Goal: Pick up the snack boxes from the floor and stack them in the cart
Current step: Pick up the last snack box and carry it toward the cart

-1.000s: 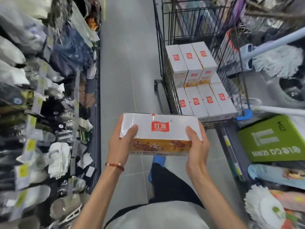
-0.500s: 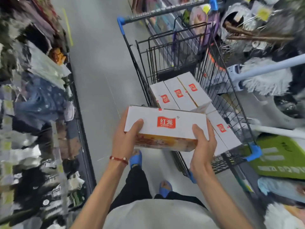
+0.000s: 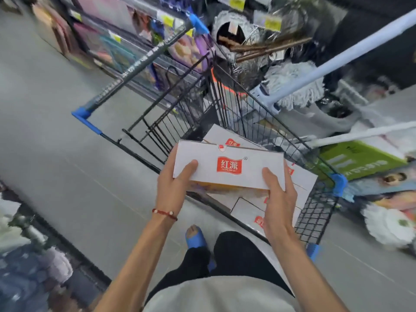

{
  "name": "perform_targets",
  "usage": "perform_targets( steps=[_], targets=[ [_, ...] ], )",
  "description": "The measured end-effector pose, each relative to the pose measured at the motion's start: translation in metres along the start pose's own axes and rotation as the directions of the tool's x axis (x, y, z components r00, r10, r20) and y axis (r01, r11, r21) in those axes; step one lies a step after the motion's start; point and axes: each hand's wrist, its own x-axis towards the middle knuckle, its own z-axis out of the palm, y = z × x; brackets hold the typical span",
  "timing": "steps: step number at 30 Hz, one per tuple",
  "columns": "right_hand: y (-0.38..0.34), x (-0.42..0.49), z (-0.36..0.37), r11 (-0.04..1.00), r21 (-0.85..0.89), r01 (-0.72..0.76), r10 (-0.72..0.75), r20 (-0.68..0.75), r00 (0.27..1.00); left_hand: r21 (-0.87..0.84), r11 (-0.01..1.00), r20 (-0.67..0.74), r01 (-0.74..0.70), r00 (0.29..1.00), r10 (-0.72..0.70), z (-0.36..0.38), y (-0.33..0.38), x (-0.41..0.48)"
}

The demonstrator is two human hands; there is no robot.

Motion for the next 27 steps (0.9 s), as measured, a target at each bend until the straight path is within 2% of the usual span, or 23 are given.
perform_targets(
  steps=[6,15,21,27],
  targets=[
    [-0.013,0.03,0.017,0.998,-0.056,0.028,-0.034,-0.103,0.994,0.018,1.0,0.201,0.024,0.979,-0.028,0.013,0.013,0.066],
    [-0.016,0.105,0.015,0.997,-0.028,0.075,-0.078,-0.16,0.984,0.142,0.989,0.319,-0.048,0.948,0.0,0.069,0.026,0.153],
    [-0.021,0.164,0.018,0.997,-0.036,0.066,-0.071,-0.161,0.984,0.153,0.988,0.37,0.026,0.925,-0.082,0.104,0.024,0.211],
    [-0.012,0.211,0.027,0.999,-0.053,-0.007,-0.003,-0.187,0.982,0.148,0.987,0.42,0.056,0.9,-0.115,0.129,0.011,0.263]
  ],
)
